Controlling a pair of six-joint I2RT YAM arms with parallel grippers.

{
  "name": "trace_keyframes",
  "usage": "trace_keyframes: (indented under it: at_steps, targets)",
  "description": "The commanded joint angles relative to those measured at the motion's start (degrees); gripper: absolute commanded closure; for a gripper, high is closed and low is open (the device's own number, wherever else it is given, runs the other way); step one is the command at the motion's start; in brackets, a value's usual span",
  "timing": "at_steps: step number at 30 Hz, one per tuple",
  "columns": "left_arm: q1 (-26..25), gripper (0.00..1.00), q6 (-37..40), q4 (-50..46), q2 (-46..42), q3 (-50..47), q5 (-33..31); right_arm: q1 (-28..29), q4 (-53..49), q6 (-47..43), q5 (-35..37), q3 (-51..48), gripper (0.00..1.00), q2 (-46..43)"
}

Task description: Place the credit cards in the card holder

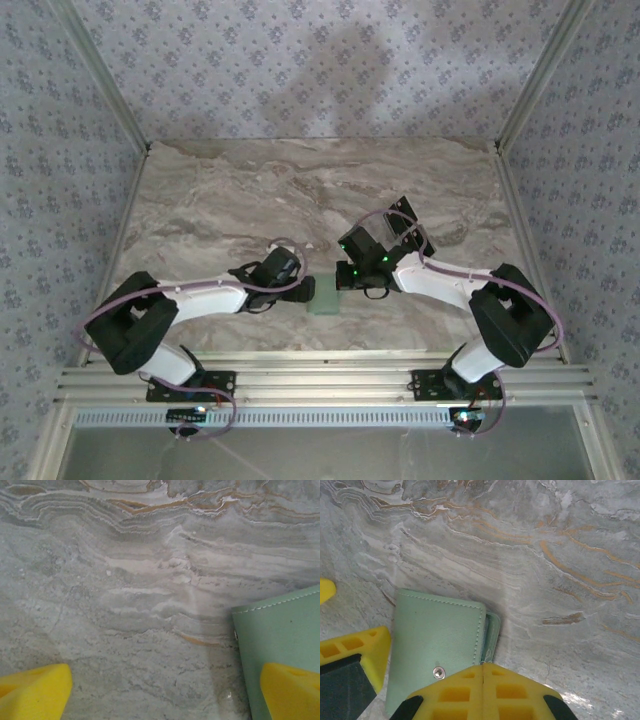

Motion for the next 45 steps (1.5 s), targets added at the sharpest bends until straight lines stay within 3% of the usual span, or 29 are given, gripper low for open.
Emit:
trace_keyframes:
  at_steps: [1,9,16,30,45]
  targets:
    - [0.3,0.03,2.2,1.7,2.2,2.0,0.6,-0.3,-3.2,-2.1,1.6,0.0,0.92,-1.5]
    - [0.2,0.03,1.9,1.3,4.6,2.9,-0.4,-0.3,-8.3,-2.2,3.4,2.9,0.67,-2.7]
    - [0.0,0.03,1.6,2.1,5.1,2.2,-0.6,-0.2,-12.7,-2.2,3.8,5.9,0.62,-2.7]
    - [-0.7,0.04,1.2,3.2,6.1,2.1,-0.9,2.9,-25.6,-4.0,6.1,17.2,0.62,6.5]
    - [-0.8,0.04,1.3,3.9,6.8,2.0,-0.7,5.1,-27.9,-4.6,7.6,21.3,0.73,11.4]
